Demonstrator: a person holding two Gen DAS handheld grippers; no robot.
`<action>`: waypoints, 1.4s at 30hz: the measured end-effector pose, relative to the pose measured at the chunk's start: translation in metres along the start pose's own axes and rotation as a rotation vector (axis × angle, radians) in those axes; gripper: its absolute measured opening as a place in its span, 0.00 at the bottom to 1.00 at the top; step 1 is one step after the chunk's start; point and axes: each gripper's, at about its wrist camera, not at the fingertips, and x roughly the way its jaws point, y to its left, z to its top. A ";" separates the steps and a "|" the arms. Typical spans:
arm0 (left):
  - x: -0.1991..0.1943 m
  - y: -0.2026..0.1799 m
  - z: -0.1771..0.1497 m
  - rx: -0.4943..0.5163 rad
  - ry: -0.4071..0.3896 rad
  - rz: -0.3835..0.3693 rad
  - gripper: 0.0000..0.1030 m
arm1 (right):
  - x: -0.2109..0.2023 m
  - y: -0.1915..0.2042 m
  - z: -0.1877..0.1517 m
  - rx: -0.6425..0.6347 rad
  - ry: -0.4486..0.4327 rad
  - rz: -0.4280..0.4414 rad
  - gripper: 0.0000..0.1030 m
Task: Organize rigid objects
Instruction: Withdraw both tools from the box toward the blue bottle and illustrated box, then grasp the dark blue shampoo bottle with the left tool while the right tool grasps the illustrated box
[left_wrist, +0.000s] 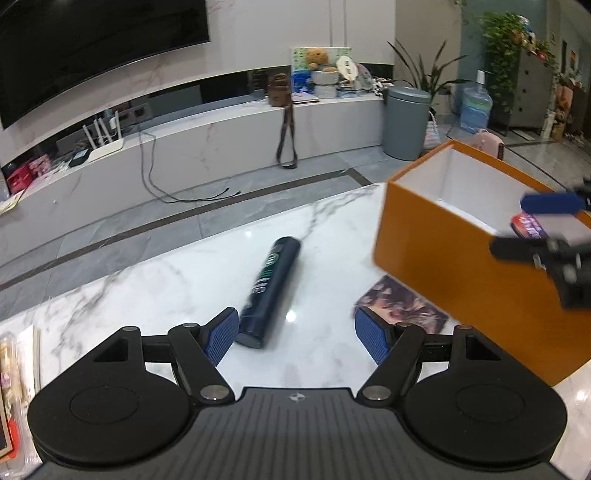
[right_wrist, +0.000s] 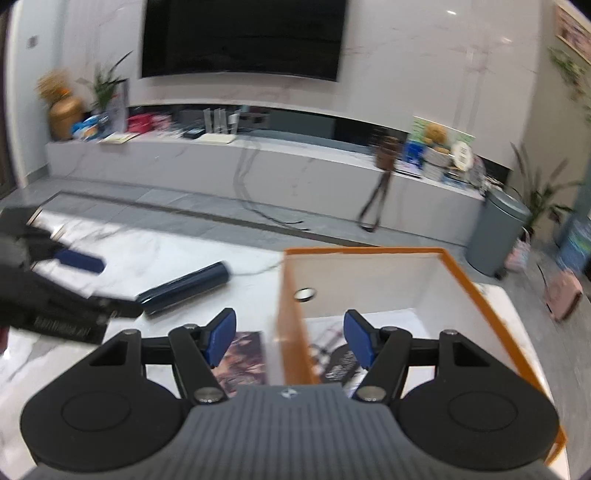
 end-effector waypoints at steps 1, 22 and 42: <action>0.000 0.006 -0.003 -0.006 -0.004 0.002 0.82 | 0.002 0.006 -0.003 -0.015 0.008 0.016 0.64; 0.042 0.040 -0.018 -0.046 -0.026 -0.015 0.84 | 0.052 0.040 -0.049 -0.234 0.057 -0.010 0.76; 0.061 0.046 -0.015 -0.067 -0.010 -0.021 0.84 | 0.072 -0.004 -0.042 -0.153 0.055 -0.124 0.72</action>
